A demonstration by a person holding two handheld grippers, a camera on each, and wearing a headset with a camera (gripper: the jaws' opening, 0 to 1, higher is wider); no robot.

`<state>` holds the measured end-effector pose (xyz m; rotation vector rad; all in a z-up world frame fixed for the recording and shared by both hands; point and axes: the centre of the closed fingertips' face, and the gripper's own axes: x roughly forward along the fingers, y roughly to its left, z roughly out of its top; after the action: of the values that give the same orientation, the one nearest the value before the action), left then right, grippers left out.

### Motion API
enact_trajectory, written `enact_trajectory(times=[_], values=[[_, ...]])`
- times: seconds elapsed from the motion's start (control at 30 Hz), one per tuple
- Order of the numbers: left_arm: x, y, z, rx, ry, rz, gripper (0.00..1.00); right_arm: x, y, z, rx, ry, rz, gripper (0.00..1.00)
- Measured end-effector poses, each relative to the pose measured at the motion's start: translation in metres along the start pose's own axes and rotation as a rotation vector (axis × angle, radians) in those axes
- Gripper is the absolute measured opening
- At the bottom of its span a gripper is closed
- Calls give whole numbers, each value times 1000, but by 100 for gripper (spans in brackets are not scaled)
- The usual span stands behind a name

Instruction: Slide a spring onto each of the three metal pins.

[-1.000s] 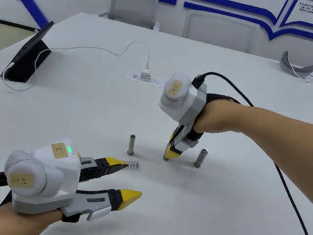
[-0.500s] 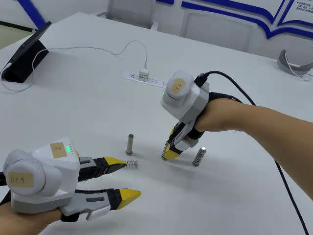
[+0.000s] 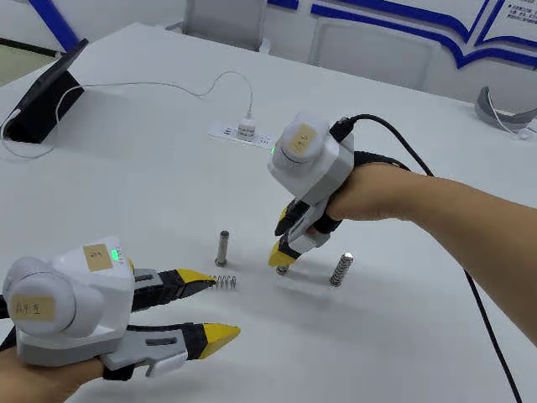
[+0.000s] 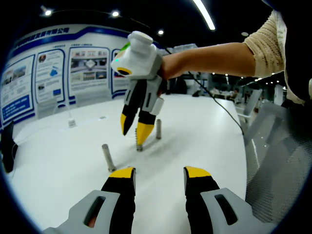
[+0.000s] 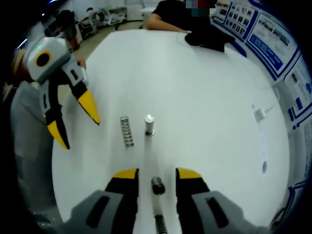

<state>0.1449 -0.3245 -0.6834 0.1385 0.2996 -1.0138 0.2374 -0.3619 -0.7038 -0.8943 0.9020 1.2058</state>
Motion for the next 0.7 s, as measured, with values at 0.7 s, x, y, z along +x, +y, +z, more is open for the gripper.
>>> enact_trajectory(times=[0.7], values=[[-4, 3, -4, -6, 5, 11, 40, 23, 31, 29, -94, -32, 77, 25]])
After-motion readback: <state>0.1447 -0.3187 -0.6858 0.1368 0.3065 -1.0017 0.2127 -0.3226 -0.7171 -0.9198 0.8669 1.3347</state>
